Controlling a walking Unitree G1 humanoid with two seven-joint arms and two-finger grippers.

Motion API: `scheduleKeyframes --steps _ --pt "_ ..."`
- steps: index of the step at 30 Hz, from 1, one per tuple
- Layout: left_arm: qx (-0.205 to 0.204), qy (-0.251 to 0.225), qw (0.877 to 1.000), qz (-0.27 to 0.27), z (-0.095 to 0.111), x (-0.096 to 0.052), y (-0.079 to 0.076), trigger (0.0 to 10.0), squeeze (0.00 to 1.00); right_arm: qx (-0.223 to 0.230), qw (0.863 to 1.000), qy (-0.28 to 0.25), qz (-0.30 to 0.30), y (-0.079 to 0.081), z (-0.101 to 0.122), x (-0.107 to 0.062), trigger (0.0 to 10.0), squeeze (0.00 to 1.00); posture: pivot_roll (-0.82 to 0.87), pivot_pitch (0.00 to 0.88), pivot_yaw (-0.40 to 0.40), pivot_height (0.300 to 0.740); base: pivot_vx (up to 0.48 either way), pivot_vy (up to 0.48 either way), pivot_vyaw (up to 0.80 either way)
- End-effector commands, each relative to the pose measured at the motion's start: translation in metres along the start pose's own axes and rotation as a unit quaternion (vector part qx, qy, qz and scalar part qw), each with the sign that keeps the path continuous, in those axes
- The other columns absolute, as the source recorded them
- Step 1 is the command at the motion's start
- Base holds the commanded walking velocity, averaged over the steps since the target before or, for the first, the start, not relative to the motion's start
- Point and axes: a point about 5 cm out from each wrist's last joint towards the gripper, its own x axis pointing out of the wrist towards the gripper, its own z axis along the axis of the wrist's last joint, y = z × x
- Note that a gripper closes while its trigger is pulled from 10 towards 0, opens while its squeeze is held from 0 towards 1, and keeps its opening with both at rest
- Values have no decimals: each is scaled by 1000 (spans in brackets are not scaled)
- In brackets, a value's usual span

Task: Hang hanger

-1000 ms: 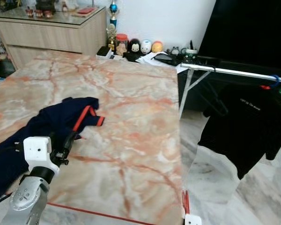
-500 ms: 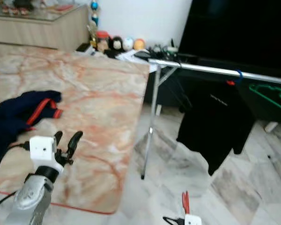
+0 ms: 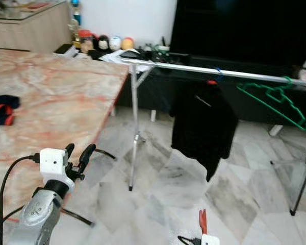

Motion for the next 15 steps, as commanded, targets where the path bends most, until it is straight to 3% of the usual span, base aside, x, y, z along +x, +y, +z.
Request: scheduleKeyframes --steps 1,15 --pt "12 -1 1000 0 1 0 4 10000 0 8 1000 -14 0 1 7 1 10000 0 79 0 -46 740 0 -480 0" --pt "30 5 999 -11 3 5 5 10000 0 17 1000 -19 4 6 9 1 10000 0 93 0 -19 740 0 -480 0"
